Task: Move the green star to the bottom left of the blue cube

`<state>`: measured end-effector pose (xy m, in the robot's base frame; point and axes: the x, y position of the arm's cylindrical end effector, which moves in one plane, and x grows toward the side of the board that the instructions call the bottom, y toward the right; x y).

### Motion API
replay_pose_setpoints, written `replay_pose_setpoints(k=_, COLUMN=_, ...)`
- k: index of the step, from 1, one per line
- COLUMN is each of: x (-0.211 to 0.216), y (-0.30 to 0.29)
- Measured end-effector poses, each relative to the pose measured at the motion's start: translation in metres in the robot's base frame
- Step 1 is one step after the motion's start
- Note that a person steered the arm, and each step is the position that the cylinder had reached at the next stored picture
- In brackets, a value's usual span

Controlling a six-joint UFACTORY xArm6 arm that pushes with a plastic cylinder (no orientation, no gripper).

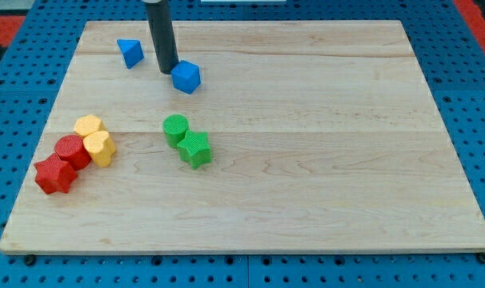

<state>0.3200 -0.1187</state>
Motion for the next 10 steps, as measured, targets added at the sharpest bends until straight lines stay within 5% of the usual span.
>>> replay_pose_setpoints(k=3, x=0.049, y=0.067)
replay_pose_setpoints(k=6, x=0.124, y=-0.02)
replay_pose_setpoints(k=8, x=0.188, y=-0.006)
replay_pose_setpoints(k=10, x=0.183, y=0.053)
